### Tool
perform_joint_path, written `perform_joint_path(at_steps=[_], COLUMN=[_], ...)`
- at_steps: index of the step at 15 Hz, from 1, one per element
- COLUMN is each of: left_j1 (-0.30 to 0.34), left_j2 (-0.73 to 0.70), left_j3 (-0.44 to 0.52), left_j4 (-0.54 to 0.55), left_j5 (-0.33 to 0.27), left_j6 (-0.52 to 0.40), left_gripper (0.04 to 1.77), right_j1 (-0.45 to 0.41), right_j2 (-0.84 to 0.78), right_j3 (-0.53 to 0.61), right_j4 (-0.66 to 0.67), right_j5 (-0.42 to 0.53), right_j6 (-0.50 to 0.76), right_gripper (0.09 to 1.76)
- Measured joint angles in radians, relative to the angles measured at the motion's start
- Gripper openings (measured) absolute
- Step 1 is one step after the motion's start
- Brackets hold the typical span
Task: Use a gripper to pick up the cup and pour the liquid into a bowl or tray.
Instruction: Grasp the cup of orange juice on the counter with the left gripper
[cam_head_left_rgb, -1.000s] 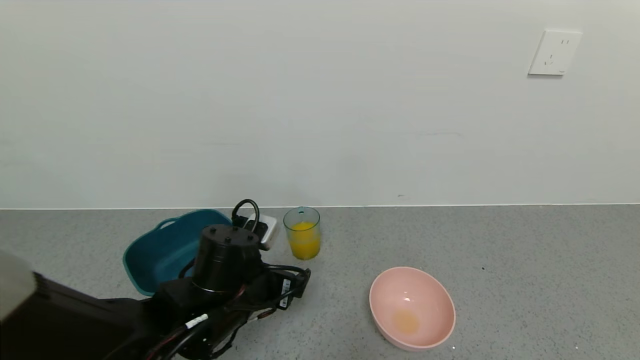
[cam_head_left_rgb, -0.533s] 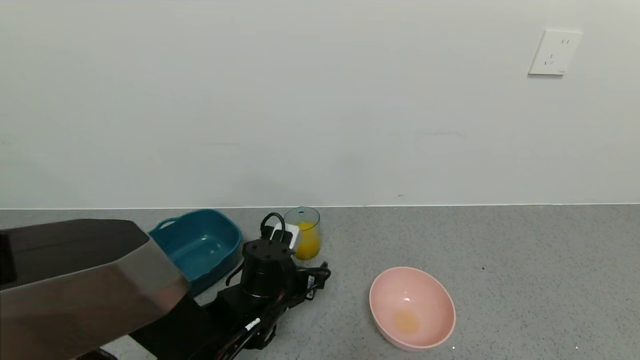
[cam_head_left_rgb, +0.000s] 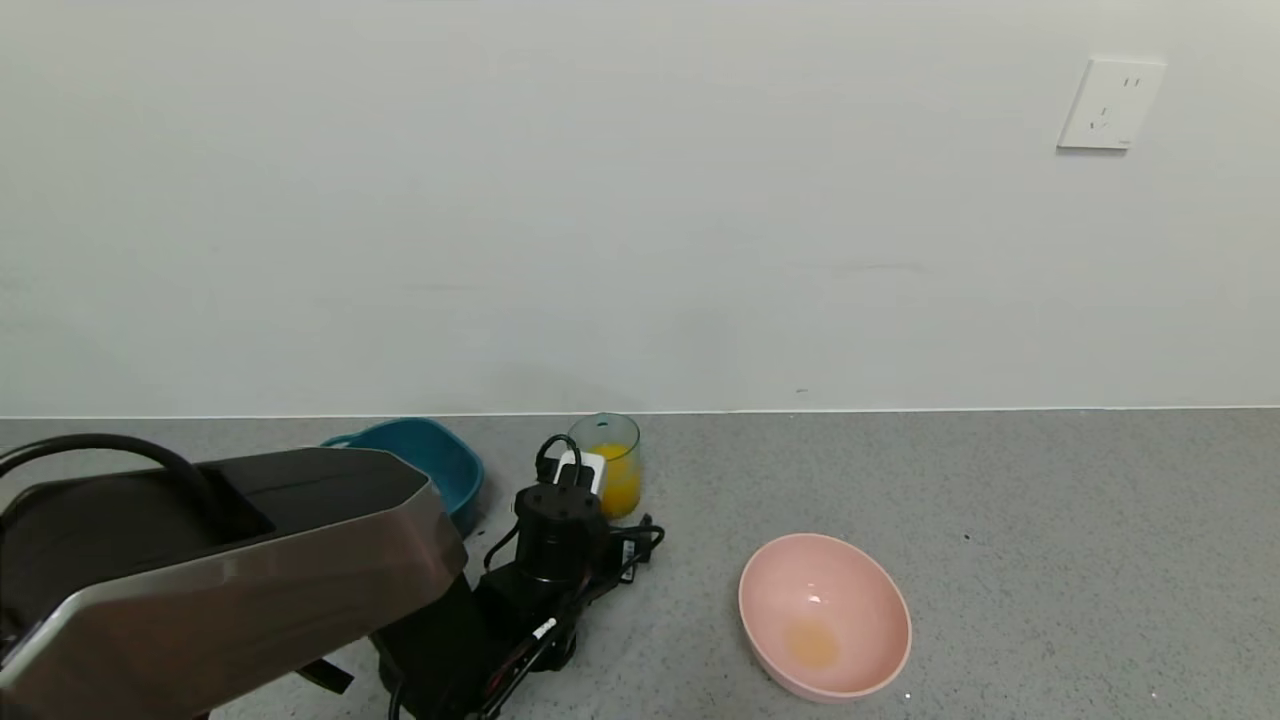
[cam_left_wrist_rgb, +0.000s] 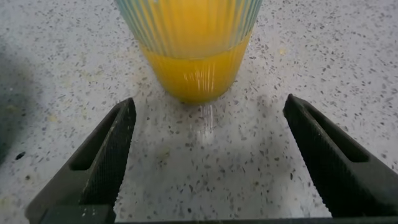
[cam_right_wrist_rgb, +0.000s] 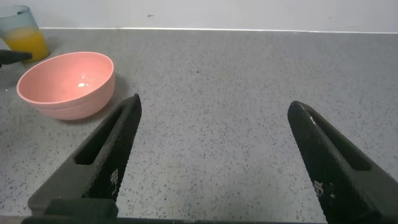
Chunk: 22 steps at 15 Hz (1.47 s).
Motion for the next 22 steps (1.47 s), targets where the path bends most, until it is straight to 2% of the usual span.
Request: perform_joint_path(at_steps=[6,15,22], left_j1=[0.015,0.040,0.067], left_j2=[0.054,0.132,0.183], left_j3=[-0.099,-0.148,-0.213], left_j4=[-0.023,-0.154,-0.183], left_j5=[0.019,0.013,0.008], left_j6=[-0.020,0.012,0.039], left_gripper=[1.72,1.72,1.72], right_j1=[0.000,0.000,0.000], right_j2=[0.000,0.000,0.000], right_j3=[0.000,0.000,0.000], right_j4=[0.000,0.000,0.000], right_j5=[0.000,0.000,0.000], right_j6=[0.000,0.000,0.000], right_gripper=[1.71,1.71,1.71])
